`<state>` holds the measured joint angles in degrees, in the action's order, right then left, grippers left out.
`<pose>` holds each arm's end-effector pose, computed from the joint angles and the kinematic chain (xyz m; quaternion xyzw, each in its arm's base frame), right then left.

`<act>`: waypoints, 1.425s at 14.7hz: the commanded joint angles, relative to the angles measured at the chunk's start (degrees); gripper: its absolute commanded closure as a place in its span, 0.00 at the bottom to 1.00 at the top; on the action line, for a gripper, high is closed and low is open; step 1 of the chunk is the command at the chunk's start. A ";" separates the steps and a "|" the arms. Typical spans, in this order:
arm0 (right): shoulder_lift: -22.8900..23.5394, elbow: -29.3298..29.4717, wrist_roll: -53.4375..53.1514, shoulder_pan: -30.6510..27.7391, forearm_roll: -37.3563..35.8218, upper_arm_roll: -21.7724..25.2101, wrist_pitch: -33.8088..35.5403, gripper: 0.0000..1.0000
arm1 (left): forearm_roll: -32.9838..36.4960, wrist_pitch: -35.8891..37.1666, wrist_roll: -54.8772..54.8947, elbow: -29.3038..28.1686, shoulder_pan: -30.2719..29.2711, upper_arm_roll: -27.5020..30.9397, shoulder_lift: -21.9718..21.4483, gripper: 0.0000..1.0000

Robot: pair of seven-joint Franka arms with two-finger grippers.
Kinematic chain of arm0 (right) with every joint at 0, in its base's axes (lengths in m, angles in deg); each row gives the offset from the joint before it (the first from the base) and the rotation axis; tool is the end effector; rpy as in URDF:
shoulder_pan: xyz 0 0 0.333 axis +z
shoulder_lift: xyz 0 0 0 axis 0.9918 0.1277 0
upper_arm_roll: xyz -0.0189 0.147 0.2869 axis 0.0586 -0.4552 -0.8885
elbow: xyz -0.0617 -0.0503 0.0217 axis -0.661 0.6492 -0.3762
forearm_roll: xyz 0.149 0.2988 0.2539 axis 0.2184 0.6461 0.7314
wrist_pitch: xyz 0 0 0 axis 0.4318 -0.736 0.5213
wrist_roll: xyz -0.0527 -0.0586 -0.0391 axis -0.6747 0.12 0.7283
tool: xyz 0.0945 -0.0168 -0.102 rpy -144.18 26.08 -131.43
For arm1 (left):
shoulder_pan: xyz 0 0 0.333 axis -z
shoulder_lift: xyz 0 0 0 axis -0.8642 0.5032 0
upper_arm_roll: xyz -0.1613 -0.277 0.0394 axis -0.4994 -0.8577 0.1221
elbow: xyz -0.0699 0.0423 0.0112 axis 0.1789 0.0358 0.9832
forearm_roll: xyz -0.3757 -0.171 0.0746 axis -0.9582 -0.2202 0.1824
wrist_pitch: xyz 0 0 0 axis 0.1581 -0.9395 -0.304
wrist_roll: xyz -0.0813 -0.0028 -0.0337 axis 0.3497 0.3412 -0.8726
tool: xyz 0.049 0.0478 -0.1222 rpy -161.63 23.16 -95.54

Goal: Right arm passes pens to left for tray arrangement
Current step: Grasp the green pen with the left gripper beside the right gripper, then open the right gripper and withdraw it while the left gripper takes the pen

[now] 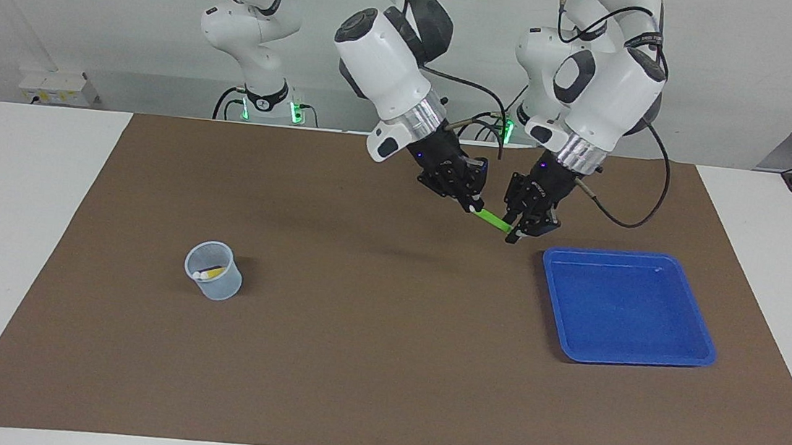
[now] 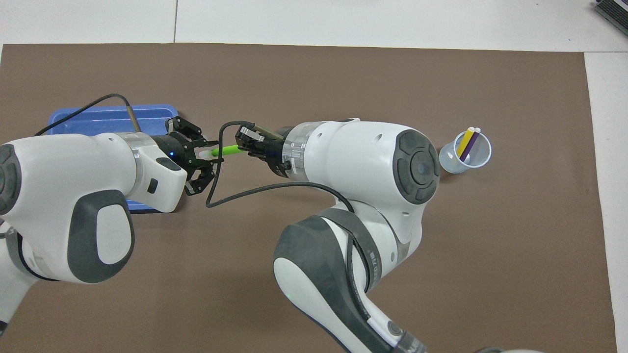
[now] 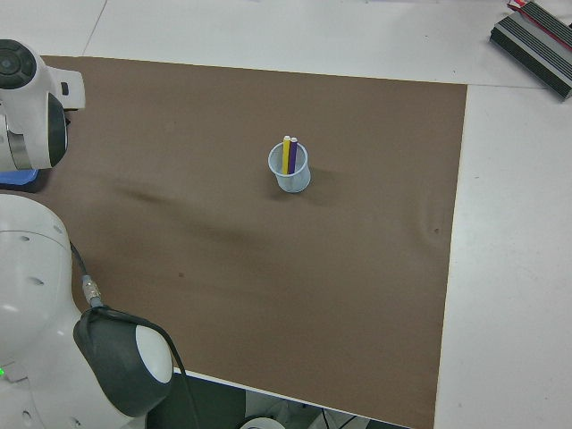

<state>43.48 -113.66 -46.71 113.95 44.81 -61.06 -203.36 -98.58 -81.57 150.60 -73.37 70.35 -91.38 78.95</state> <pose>0.5840 0.4468 0.5012 -0.9131 0.2166 -0.0587 0.3404 0.5594 -0.2174 0.4601 0.7433 -0.6196 0.2415 0.0731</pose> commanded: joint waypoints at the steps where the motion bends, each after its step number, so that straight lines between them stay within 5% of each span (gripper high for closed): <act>1: -0.25 -0.73 -0.35 0.01 0.74 -0.06 -1.45 0.84 | -2.18 -0.25 1.24 -0.12 1.21 0.62 -0.71 0.66; 10: -0.25 -0.73 -0.26 0.01 0.74 -0.06 -1.36 0.84 | -2.18 2.12 1.51 0.76 1.21 0.62 -1.42 0.75; 14: -0.25 -0.73 -0.26 0.01 0.74 -0.06 -1.36 0.84 | -2.27 1.86 1.51 0.67 1.56 0.62 -1.42 1.00; 19: -0.25 -0.73 -0.26 0.01 0.74 -0.06 -1.36 0.84 | -2.27 2.03 1.51 0.67 1.47 0.62 -1.50 1.00; 20: -0.25 -0.73 -0.18 -0.08 0.74 -0.06 -1.36 0.71 | -2.18 2.03 1.51 0.67 1.47 0.62 -1.42 1.00; 21: -0.16 -0.73 -0.17 -0.08 0.66 -0.06 -1.36 0.43 | -2.27 2.12 1.42 0.76 1.47 0.62 -1.50 1.00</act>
<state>43.54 -113.68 -46.71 113.90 44.81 -60.96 -204.10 -99.35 -80.04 151.05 -72.77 71.10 -91.42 78.16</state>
